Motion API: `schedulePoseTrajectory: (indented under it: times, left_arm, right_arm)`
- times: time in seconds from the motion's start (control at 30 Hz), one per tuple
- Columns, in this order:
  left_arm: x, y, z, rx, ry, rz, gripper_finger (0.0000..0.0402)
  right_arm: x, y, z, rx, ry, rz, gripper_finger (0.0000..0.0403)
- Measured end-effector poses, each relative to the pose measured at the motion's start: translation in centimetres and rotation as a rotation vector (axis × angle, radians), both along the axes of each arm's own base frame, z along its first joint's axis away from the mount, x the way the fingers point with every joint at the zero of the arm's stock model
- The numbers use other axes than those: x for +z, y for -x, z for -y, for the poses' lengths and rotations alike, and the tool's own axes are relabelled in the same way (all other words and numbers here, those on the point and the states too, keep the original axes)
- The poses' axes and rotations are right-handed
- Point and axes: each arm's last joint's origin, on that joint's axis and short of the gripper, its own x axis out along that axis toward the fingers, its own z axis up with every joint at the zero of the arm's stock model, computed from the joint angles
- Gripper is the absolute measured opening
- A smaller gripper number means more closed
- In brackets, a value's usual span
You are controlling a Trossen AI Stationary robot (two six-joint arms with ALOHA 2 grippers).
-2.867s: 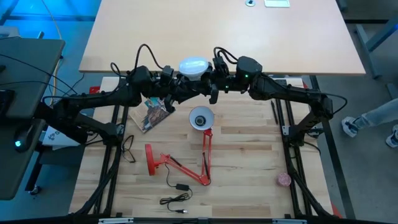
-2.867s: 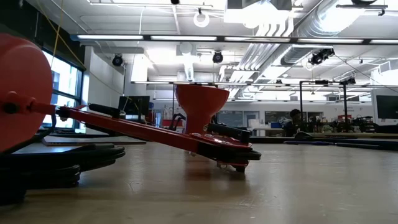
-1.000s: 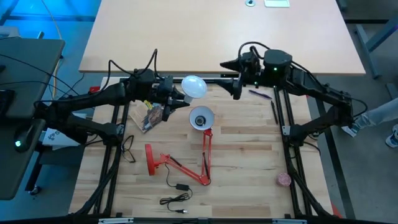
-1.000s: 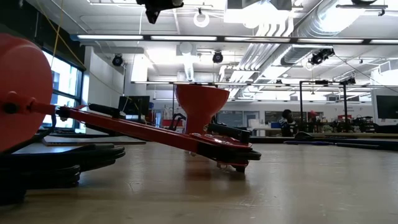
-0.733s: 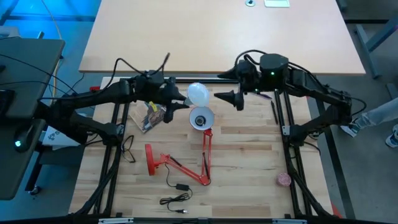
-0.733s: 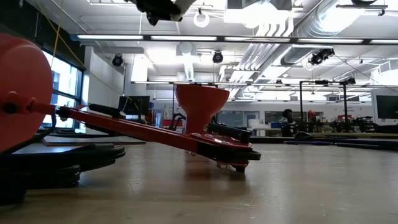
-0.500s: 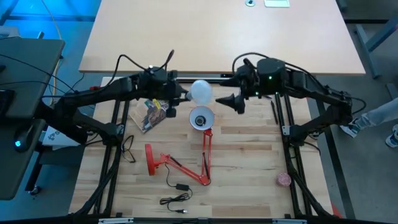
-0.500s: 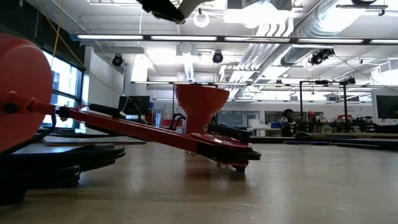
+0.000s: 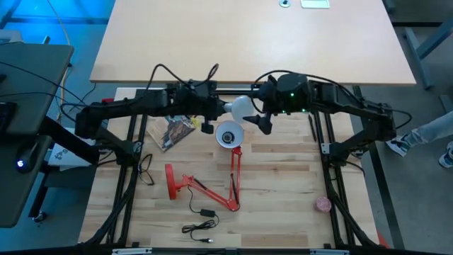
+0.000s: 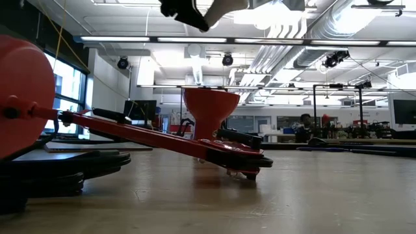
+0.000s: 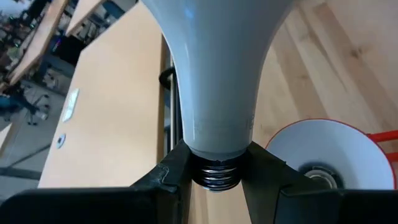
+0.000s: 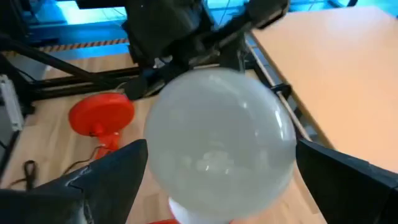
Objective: Screw lightbulb
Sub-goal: Insert the lightbulb into the red lamp
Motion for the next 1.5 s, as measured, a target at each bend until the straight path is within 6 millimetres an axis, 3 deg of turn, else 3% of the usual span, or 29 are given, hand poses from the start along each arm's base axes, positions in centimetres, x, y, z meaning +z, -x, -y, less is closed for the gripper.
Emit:
schedulePoseTrajectory:
  times: [0.2, 0.57, 0.97, 1.5]
  left_arm:
    - [-0.5, -1.2, -0.3, 0.046, 0.047, 0.0, 0.009]
    - [0.7, -1.0, -1.0, 0.13, 0.161, 0.085, 0.009]
    - [1.3, -0.9, -0.3, 0.099, 0.05, 0.062, 0.009]
    - [2.1, -0.2, 0.0, 0.084, 0.038, 0.078, 0.009]
  right_arm:
    - [-0.4, -0.2, -0.1, 0.001, 0.102, -0.05, 0.0399]
    - [-0.2, -0.1, 0.2, 0.017, 0.286, -0.091, 0.0399]
    - [-0.3, 0.0, 0.8, -0.022, 0.28, -0.097, 0.0399]
    - [-0.4, -0.7, 1.0, 0.005, 0.275, -0.078, 0.0399]
